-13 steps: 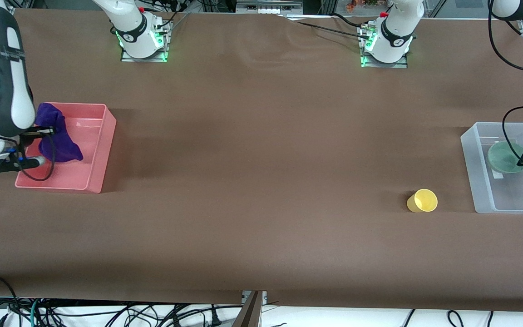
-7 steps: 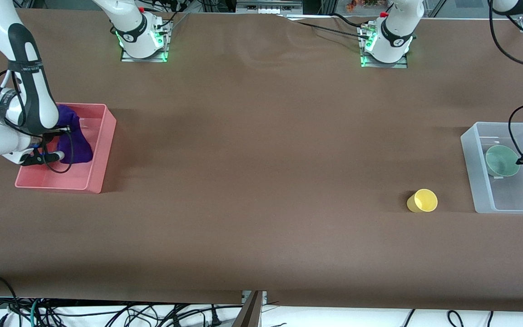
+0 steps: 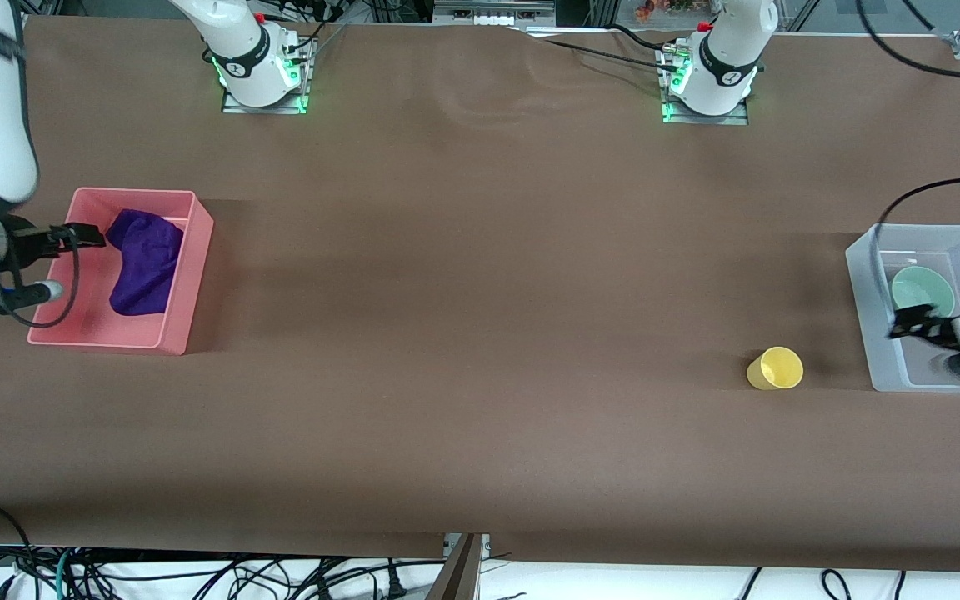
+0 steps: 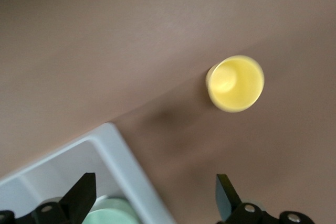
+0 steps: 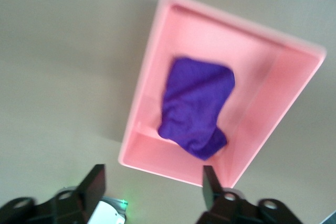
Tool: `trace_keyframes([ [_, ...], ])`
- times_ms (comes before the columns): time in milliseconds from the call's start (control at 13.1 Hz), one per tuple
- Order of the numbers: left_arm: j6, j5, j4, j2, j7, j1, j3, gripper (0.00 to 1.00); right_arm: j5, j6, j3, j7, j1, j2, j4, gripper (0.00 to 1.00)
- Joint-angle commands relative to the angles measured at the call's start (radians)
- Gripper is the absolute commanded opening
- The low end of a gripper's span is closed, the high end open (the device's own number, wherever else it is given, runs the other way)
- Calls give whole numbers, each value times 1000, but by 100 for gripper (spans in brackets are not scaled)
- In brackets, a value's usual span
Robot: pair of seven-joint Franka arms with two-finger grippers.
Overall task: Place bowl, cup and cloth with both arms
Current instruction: 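Release the cloth in the pink bin while the left gripper grasps the yellow cup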
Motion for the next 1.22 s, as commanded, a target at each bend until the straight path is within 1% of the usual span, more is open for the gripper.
trace_keyframes([
  [0,-2,-12,17,94,-152,-19,5,100,0,-49,88,12,-6,22,164,100],
  [76,4,-30,18,127,-164,-21,5,100,-3,-57,113,11,-4,18,198,100],
  [153,21,-77,18,154,-181,-22,5,100,-2,-57,128,11,-3,1,235,100],
  [229,52,-122,14,174,-190,-22,5,100,0,-43,133,9,-3,-13,245,100],
  [305,82,-151,9,200,-190,-22,7,96,1,-28,133,0,-3,-18,251,100],
  [381,105,-159,6,220,-190,-22,7,85,1,-34,133,-2,-3,-18,251,100],
  [458,130,-161,2,234,-190,-24,7,65,-2,-26,135,1,-3,-24,251,100],
  [610,155,-159,1,254,-190,-24,7,19,-3,-46,133,17,-3,-27,249,100],
  [686,155,-159,1,257,-190,-24,7,1,-3,-63,133,61,-3,-27,251,100],
  [839,153,-159,1,256,-174,-21,5,0,7,-93,142,247,3,-29,251,100],
  [915,149,-158,6,248,-178,-22,7,0,-3,-109,162,308,10,-30,252,100],
  [1068,127,-142,15,222,-181,-19,8,0,-3,-113,150,307,10,-30,252,100],
  [1144,80,-141,20,201,-180,-19,13,0,-2,-110,141,305,10,-27,254,100],
])
